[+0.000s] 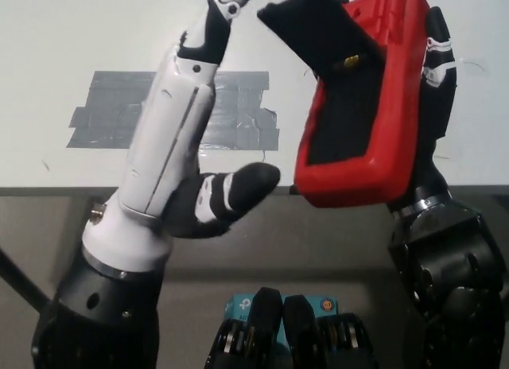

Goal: The robot first picks the multimeter with right hand and then unfolds the black stand on the back of it using left hand

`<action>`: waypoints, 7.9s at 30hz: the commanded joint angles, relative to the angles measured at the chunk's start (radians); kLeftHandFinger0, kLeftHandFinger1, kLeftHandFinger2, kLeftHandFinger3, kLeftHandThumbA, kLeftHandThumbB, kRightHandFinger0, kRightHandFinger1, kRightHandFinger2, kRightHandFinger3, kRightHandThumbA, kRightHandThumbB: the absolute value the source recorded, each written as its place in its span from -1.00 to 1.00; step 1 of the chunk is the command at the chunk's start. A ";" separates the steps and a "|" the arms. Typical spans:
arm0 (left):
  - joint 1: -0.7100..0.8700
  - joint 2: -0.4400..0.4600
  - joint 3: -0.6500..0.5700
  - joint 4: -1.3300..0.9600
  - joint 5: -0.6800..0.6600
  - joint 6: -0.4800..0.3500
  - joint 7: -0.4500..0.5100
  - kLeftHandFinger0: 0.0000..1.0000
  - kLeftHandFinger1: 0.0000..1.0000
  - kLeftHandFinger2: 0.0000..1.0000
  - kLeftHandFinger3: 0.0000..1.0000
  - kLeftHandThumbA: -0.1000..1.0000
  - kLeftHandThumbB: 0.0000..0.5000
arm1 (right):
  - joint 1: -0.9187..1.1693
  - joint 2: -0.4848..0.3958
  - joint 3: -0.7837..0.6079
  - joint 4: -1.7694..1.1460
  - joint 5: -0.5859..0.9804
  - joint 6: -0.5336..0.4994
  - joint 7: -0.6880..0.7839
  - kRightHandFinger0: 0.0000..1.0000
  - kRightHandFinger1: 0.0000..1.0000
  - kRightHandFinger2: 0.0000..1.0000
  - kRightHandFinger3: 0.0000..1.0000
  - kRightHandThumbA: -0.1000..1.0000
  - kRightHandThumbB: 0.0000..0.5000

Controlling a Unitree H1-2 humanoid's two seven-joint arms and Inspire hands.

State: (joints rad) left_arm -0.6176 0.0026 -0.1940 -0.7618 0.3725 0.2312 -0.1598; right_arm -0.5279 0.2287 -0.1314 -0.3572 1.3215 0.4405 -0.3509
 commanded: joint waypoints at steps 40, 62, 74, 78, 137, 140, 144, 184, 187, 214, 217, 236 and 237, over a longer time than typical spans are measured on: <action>0.115 -0.011 -0.124 -0.002 0.186 -0.070 -0.056 1.00 1.00 1.00 1.00 1.00 0.05 | -0.021 0.044 0.036 -0.099 0.013 -0.080 -0.065 -1.00 -0.82 0.37 0.36 -1.00 -0.37; 0.176 -0.055 -0.127 0.001 0.212 -0.131 -0.042 1.00 1.00 1.00 1.00 1.00 -0.14 | -0.164 0.151 -0.024 -0.149 -0.013 -0.232 -0.309 -1.00 -0.37 0.47 1.00 -1.00 -0.64; 0.213 -0.057 -0.126 0.019 0.227 -0.178 -0.040 1.00 1.00 1.00 1.00 1.00 -0.22 | -0.238 0.151 -0.021 -0.121 -0.039 -0.335 -0.378 -1.00 -0.16 0.53 1.00 -1.00 -0.77; 0.229 -0.065 -0.134 0.028 0.236 -0.195 -0.035 1.00 1.00 1.00 1.00 1.00 -0.21 | -0.250 0.151 -0.016 -0.111 -0.056 -0.354 -0.385 -1.00 -0.17 0.51 1.00 -1.00 -0.89; -0.005 -0.107 -0.031 0.109 0.212 -0.110 -0.109 1.00 1.00 1.00 1.00 1.00 0.25 | -0.103 0.112 0.168 -0.074 -0.153 -0.307 -0.300 -0.99 -0.28 0.32 0.89 -1.00 -0.80; -0.004 -0.104 -0.032 0.109 0.221 -0.113 -0.108 1.00 1.00 1.00 1.00 1.00 0.25 | -0.120 0.124 0.141 -0.074 -0.117 -0.323 -0.309 -0.98 -0.24 0.34 0.94 -1.00 -0.82; 0.005 -0.102 -0.036 0.114 0.228 -0.136 -0.092 1.00 1.00 1.00 1.00 1.00 0.18 | -0.134 0.124 0.119 -0.074 -0.093 -0.336 -0.304 -1.00 -0.26 0.36 0.97 -1.00 -0.88; 0.135 -0.127 -0.112 0.131 0.323 -0.232 -0.014 1.00 1.00 1.00 1.00 1.00 0.35 | -0.381 0.138 0.025 -0.025 -0.258 -0.376 -0.403 -1.00 -0.43 0.33 0.80 -1.00 -0.93; 0.137 -0.115 -0.090 0.120 0.328 -0.236 -0.003 1.00 1.00 1.00 1.00 1.00 0.36 | -0.371 0.146 -0.006 -0.023 -0.207 -0.399 -0.403 -1.00 -0.36 0.33 0.90 -1.00 -0.86; 0.367 0.012 0.025 -0.019 0.203 -0.321 0.003 1.00 1.00 1.00 1.00 1.00 0.16 | -0.433 -0.107 -0.202 0.621 -0.367 -0.499 -0.236 -1.00 -0.90 0.09 0.90 -1.00 -0.64; 0.431 0.014 0.019 -0.021 0.173 -0.326 -0.002 1.00 1.00 1.00 1.00 1.00 0.16 | -0.454 -0.152 -0.204 0.753 -0.435 -0.560 -0.192 -1.00 -0.99 0.01 0.09 -1.00 -0.60; 0.591 0.038 0.037 0.063 0.177 -0.444 0.034 1.00 1.00 1.00 1.00 1.00 0.14 | -0.614 -0.393 -0.002 1.263 -0.986 -0.774 -0.304 -1.00 -0.73 0.20 0.51 -1.00 -0.27; 0.592 0.038 0.039 0.064 0.185 -0.447 0.036 1.00 1.00 1.00 1.00 1.00 0.13 | -0.622 -0.406 0.042 1.283 -1.057 -0.752 -0.360 -1.00 -0.81 0.06 0.30 -1.00 -0.21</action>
State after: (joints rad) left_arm -0.0346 0.0256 -0.1648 -0.6945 0.5876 -0.1333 -0.1773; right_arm -0.9713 -0.0943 -0.2406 0.8758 0.6499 -0.1965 -0.6107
